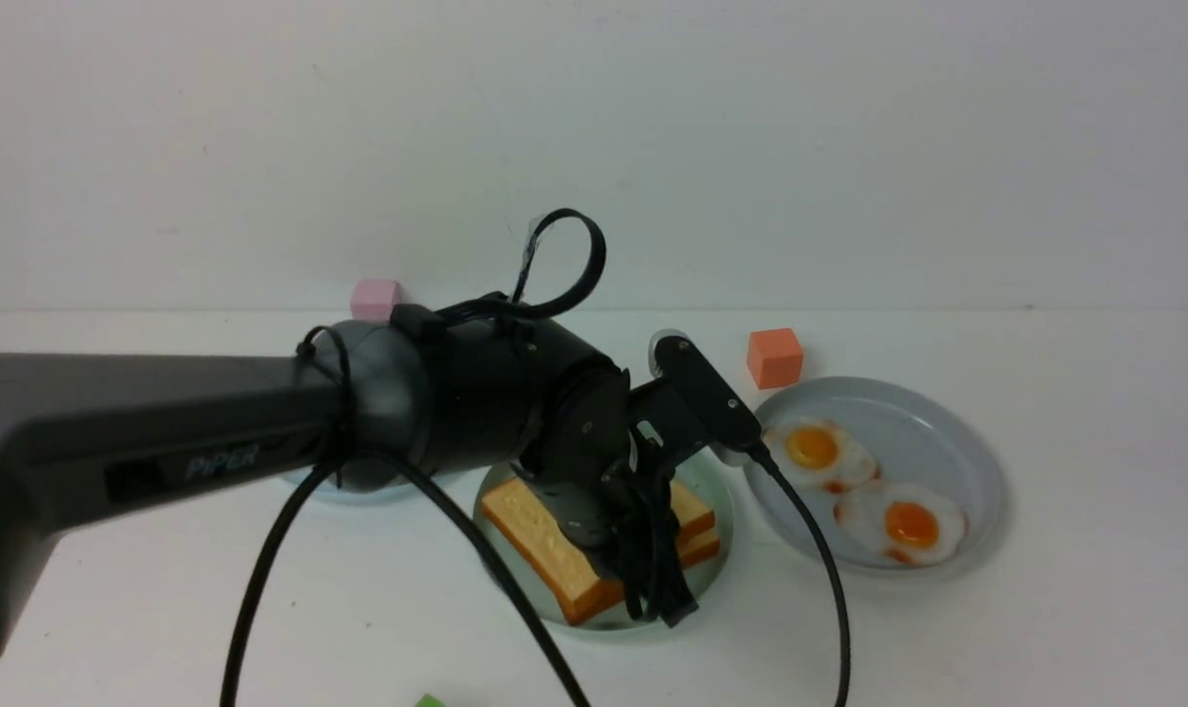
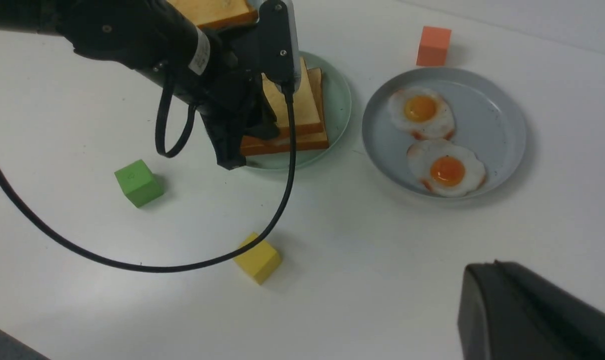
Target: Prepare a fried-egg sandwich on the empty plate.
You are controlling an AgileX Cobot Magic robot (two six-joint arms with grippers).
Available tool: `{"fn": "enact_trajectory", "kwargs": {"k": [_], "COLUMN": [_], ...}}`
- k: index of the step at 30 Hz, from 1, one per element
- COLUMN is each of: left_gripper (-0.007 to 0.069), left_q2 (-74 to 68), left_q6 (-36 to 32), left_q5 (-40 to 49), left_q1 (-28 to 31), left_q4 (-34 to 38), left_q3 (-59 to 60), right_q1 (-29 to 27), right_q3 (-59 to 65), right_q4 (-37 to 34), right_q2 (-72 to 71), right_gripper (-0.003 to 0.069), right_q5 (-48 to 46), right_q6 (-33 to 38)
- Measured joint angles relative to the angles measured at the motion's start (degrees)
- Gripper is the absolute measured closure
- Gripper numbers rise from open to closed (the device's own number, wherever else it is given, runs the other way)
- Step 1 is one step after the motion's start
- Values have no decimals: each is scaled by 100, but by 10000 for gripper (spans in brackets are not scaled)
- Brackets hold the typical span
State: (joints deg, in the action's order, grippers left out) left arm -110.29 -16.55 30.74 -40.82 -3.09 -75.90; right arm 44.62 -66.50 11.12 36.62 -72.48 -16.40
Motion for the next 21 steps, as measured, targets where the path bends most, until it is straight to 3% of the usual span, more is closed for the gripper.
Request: {"fn": "enact_trajectory", "kwargs": {"k": [6, 11, 15, 16, 18, 21], "left_gripper": [313, 314, 496, 507, 631, 638], "left_q2": [320, 1286, 3127, 3223, 4580, 5789], "left_q6": [143, 457, 996, 1008, 1071, 1089], "left_q5": [181, 385, 679, 679, 570, 263], "left_q1": [0, -5, -38, -38, -38, -38], "left_q4": [13, 200, 489, 512, 651, 751], "left_q3": [0, 0, 135, 185, 731, 1517], "right_q1": [0, 0, 0, 0, 0, 0], "right_q3": [0, 0, 0, 0, 0, 0], "right_q4": [0, 0, -10, -17, -41, -120], "right_q2": [0, 0, 0, 0, 0, 0], "right_gripper": [630, 628, 627, 627, 626, 623], "right_q5": [0, 0, -40, -40, -40, -40], "right_q6": [0, 0, 0, 0, 0, 0]}}
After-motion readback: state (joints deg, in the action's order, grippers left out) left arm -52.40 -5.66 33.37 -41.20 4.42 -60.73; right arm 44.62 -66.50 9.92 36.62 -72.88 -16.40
